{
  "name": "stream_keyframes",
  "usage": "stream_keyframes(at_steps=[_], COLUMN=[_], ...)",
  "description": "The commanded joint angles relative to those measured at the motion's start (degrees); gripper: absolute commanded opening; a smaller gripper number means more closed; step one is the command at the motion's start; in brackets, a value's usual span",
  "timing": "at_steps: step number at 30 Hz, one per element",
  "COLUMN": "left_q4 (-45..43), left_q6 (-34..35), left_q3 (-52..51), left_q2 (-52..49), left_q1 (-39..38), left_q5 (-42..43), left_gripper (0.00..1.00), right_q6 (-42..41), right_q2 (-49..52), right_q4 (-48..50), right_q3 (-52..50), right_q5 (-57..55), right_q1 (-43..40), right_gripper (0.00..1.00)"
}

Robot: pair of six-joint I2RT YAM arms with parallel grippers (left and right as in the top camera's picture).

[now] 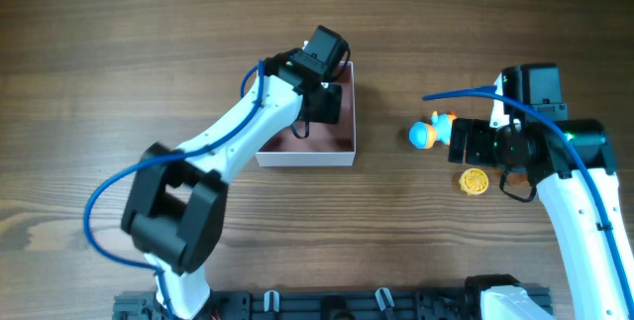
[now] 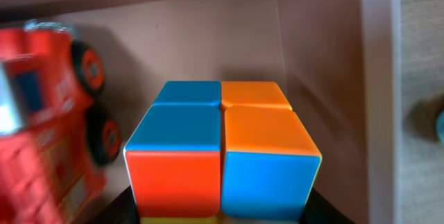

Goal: Pack container
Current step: 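Place the colour cube in the box beside the truck and release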

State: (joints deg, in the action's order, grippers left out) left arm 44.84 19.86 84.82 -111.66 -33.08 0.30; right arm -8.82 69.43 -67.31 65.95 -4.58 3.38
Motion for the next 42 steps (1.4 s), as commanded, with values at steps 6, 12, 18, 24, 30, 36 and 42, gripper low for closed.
stream_keyframes(at_steps=[6,12,18,24,30,36,42], left_q4=[-3.9,-3.9,-3.7,-3.5,-4.8,-7.9,-12.0], left_q6=[-0.1,0.0,-0.1,-0.1,-3.1,-3.1,-3.1], left_q3=[0.4,0.4,0.4,0.4,0.4,0.4,0.4], left_q2=[-2.4,-2.4,-2.4,-2.1,2.4,1.1,-3.4], left_q1=[0.9,2.0,2.0,1.9,-0.8,-0.9,-0.9], left_q5=[-6.4,-6.4,-6.4,-6.4,-6.3,-4.4,-1.2], left_gripper=[0.25,0.44,0.58,0.40,0.16,0.04,0.04], right_q6=[-0.3,-0.3,-0.3,-0.3,-0.3,-0.3,-0.3], right_q2=[-0.1,-0.1,-0.1,-0.1,-0.1,-0.1,-0.1], right_q4=[-0.3,-0.3,-0.3,-0.3,-0.2,-0.2,-0.3], right_q3=[1.3,1.3,1.3,1.3,1.3,1.3,1.3], right_q5=[-1.0,-1.0,-1.0,-1.0,-1.0,-1.0,-1.0], right_q1=[-0.1,-0.1,-0.1,-0.1,-0.1,-0.1,-0.1], right_gripper=[1.00,1.00,1.00,1.00,1.00,1.00,1.00])
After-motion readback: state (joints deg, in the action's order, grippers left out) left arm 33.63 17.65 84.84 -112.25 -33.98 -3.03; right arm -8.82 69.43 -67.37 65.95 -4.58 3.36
